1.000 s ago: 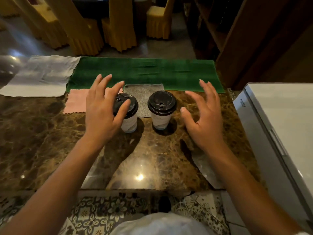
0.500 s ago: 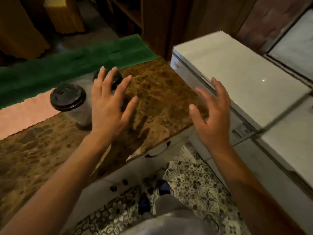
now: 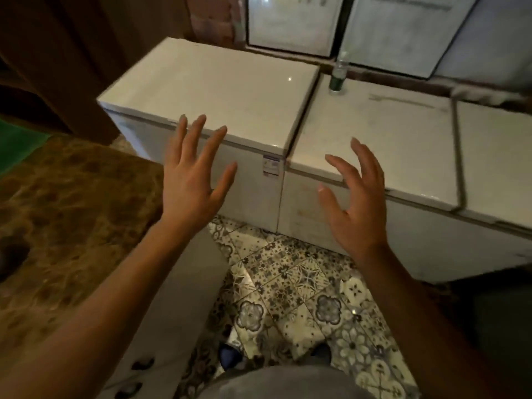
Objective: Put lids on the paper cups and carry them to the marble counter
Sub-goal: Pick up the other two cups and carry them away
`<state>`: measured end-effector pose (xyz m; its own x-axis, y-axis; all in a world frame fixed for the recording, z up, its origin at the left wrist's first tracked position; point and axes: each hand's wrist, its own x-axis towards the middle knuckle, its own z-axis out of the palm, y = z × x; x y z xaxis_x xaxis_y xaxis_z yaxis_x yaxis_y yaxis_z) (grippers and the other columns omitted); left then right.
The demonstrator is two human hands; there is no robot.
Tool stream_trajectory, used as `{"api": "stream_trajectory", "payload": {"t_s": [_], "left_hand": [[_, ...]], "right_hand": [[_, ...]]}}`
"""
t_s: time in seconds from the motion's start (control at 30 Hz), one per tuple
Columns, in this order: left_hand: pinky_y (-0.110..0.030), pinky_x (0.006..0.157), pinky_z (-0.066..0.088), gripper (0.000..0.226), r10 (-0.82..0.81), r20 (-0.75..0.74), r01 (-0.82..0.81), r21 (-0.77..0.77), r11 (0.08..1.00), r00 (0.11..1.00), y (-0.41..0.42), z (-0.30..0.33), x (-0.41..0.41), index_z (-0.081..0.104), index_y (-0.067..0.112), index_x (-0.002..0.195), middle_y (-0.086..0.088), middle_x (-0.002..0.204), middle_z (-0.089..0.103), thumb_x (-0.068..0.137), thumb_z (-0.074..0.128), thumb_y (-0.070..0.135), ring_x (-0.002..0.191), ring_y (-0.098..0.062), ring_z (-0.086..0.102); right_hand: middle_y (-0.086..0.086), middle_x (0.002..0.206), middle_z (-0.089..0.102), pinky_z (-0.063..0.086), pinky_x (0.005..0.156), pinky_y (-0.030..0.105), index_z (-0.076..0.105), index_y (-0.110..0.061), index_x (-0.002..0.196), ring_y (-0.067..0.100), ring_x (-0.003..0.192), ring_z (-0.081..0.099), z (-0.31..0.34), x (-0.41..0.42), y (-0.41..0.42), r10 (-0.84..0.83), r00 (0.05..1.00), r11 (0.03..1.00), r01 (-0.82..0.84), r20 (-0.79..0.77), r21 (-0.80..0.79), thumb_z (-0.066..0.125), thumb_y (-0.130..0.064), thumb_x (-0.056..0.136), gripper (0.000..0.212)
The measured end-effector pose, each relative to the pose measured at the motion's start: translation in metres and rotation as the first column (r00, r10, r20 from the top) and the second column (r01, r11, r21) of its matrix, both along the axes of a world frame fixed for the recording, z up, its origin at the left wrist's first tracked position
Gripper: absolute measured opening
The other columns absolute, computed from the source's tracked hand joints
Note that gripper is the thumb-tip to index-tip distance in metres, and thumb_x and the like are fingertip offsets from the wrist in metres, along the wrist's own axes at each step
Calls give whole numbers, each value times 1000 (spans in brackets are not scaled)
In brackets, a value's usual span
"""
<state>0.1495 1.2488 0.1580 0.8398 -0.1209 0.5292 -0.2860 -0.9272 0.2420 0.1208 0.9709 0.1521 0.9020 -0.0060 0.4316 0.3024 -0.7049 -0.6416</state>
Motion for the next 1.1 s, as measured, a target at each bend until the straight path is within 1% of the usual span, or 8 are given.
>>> {"api": "stream_trajectory", "payload": {"t_s": [0.2,0.5,0.63,0.8,0.83,0.93,0.97,1.1], "left_hand": [[-60,120,24,56,-254,-6,252,-82,964,967,-162,1,38,42,20,152,-9,166,27,103,51,45,157,-33,11],[-57,122,22,53,-512,52,515,-79,854,857,-382,4,66,45,18,151,-11,164,32,104,52,42,156,-35,15],[-57,122,23,54,-623,22,621,-99,777,782,-472,-4,64,45,19,151,-11,164,32,103,50,43,156,-34,14],[-56,123,22,54,-767,8,764,-103,637,641,-570,-14,65,44,19,151,-11,163,33,103,51,43,156,-34,17],[-54,123,21,54,-787,-5,782,-116,613,616,-588,-16,65,43,20,152,-11,164,32,103,50,43,156,-33,16],[-52,124,20,54,-852,-34,843,-130,522,522,-644,-26,68,42,20,152,-9,165,30,103,48,43,157,-31,15],[-52,125,19,55,-871,-48,861,-133,491,489,-663,-29,69,41,20,153,-8,166,29,103,47,44,157,-30,14],[-43,126,14,58,-926,-104,909,-177,378,364,-752,-37,74,40,23,153,-7,167,27,102,44,50,157,-27,14]], "right_hand": [[7,164,36,33,121,53,64,-20,137,25,155,25,-1,-11,-139,-158,987,987,157,22,39,59,-38,97,44],[4,163,36,31,121,53,62,-19,138,24,154,27,-1,-59,-321,-437,899,897,434,26,88,62,-33,95,44],[0,163,34,32,121,48,61,-23,139,20,153,28,4,-86,-385,-569,822,820,566,23,85,61,-32,96,44],[2,164,35,25,121,25,60,-30,139,20,153,29,-1,-120,-441,-731,682,677,729,-24,100,63,-32,96,43],[3,164,35,26,122,26,60,-29,139,21,153,29,-4,-126,-450,-758,652,647,756,-26,96,63,-33,96,43],[6,163,35,34,119,53,58,-27,141,25,153,29,-15,-143,-481,-828,559,556,829,-44,66,59,-40,97,45],[7,163,35,35,118,56,57,-27,141,26,152,29,-18,-147,-492,-849,527,525,850,-45,48,57,-42,97,47],[3,165,33,28,118,38,57,-26,142,18,152,27,-17,-158,-543,-930,364,364,931,-57,8,59,-41,97,48]]}}
